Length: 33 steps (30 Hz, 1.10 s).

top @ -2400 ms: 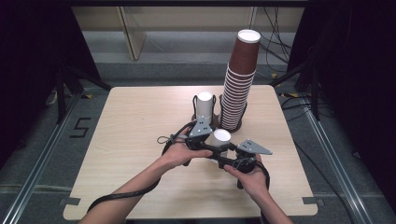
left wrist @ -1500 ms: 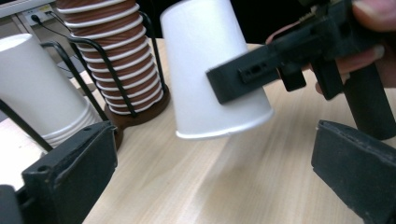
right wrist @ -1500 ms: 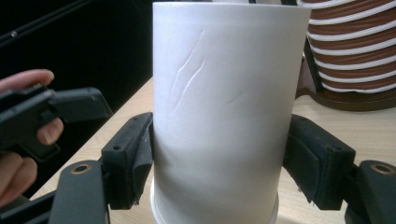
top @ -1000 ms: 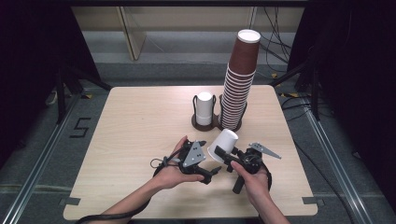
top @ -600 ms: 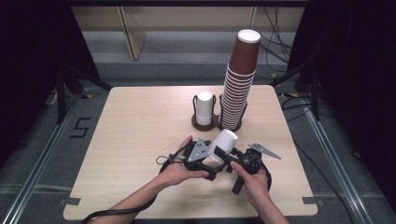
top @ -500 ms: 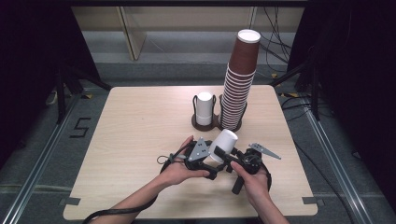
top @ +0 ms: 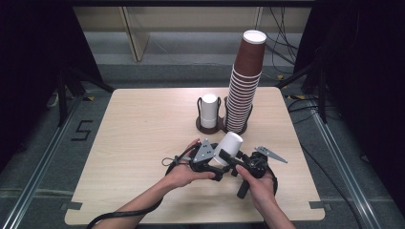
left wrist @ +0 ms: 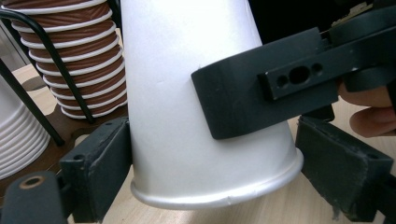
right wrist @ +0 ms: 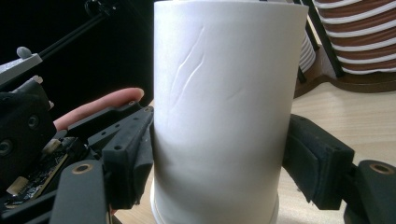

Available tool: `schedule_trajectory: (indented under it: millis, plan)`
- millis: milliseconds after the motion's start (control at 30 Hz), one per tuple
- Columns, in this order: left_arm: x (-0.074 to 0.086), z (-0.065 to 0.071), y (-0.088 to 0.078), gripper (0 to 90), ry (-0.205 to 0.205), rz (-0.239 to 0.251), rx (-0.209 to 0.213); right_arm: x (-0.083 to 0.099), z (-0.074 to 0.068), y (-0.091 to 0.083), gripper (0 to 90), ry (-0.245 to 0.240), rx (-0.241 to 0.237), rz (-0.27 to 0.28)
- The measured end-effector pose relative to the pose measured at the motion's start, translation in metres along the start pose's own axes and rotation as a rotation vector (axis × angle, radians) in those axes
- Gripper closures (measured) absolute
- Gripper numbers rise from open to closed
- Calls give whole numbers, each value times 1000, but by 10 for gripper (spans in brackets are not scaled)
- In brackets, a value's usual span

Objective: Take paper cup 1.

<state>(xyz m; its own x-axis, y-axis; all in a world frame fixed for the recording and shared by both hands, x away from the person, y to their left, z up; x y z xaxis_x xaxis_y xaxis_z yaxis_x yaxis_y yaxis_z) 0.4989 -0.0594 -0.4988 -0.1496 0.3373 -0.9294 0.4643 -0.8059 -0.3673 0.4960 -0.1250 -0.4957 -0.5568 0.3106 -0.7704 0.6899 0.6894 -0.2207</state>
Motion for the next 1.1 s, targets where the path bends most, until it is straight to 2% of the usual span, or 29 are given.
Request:
schedule_trajectory:
  millis: [133, 167, 200, 233, 300, 400, 433, 467, 600, 733, 1100]
  plan:
    - [0, -1, -1, 134, 17, -2, 1, 0, 0, 0, 290, 3, 1, 1]
    - [0, 0, -2, 139, 20, -4, -1, 1, -3, 0, 285, 35, -2, -7]
    - [0, 0, -2, 144, 25, -4, -3, 0, 0, 1, 280, -1, -2, 2]
    - [-1, 0, -3, 152, 25, -2, -4, 0, 0, 1, 272, -8, -7, 5]
    - [0, 0, -4, 169, 37, -7, -5, 0, -1, 1, 258, 12, -10, -2]
    - [1, 0, -5, 196, 52, -13, -7, -1, 1, 1, 240, 5, -9, -1]
    - [2, 0, -5, 201, 55, -16, -7, 0, -1, 1, 236, 24, -11, -10]
    - [2, 0, -6, 207, 54, -16, -6, 0, -1, 1, 232, 9, -17, -8]
    - [2, 0, -7, 224, 51, -15, -3, 0, 0, 2, 222, 6, -19, -5]
    - [3, -1, -7, 232, 51, -21, -1, 1, -1, 2, 216, 30, -12, -17]
    - [4, 0, -9, 265, 54, -29, 6, 1, 0, 3, 197, 27, -11, -16]
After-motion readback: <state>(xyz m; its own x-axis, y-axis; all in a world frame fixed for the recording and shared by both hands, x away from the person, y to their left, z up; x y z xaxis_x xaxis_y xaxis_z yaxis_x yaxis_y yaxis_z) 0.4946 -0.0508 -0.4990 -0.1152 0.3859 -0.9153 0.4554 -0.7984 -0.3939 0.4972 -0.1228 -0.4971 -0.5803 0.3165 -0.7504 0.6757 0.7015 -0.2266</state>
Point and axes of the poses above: each handheld gripper's, and its own axes: y roughly forward along the jaws, x roughly out of its underside, z roughly to its right, the point moved 9 cm from there along y, roughly forward along the jaws
